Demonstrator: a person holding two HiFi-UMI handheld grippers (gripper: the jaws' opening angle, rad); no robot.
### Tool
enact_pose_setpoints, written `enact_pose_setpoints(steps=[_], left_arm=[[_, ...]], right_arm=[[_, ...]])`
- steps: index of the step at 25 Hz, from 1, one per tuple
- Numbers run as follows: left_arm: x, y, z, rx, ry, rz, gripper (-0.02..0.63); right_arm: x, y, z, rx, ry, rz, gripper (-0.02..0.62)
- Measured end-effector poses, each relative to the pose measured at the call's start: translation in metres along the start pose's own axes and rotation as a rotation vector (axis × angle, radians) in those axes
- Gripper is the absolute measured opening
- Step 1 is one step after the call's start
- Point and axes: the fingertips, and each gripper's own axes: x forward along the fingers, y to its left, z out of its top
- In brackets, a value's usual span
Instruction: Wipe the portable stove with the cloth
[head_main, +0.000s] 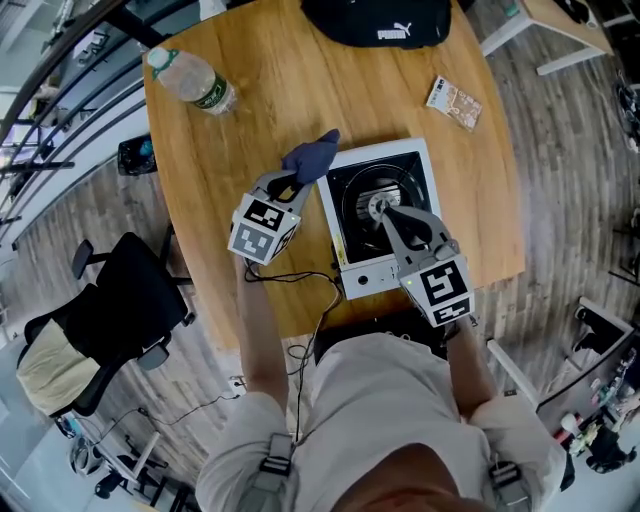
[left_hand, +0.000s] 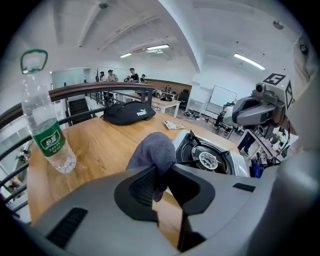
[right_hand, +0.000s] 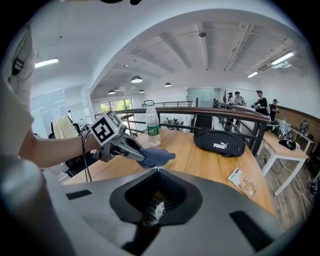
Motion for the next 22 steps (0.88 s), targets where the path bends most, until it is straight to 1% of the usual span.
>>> enact_pose_setpoints(steps=[6, 12, 18, 22], left_arm=[[-0.032, -0.021, 0.009, 0.003, -0.116, 0.027, 0.075], [-0.062, -0.043, 0.021, 0.028, -0.199, 0.045, 0.075], [-0.098, -0.067, 0.037, 0.043, -0.299, 0.064, 0.075], [-0.125, -0.081, 0.048, 0.054, -0.368, 0.08, 0.075]], right_arm=[[-0.012, 0.006, 0.001, -0.014, -0.013, -0.034, 0.02], [-0.026, 0.011, 0.007, -0.028, -0.036, -0.07, 0.02], [-0.044, 0.015, 0.02, -0.049, -0.084, -0.115, 0.02], [-0.059, 0.021, 0.033, -0.065, -0.134, -0.142, 0.02]])
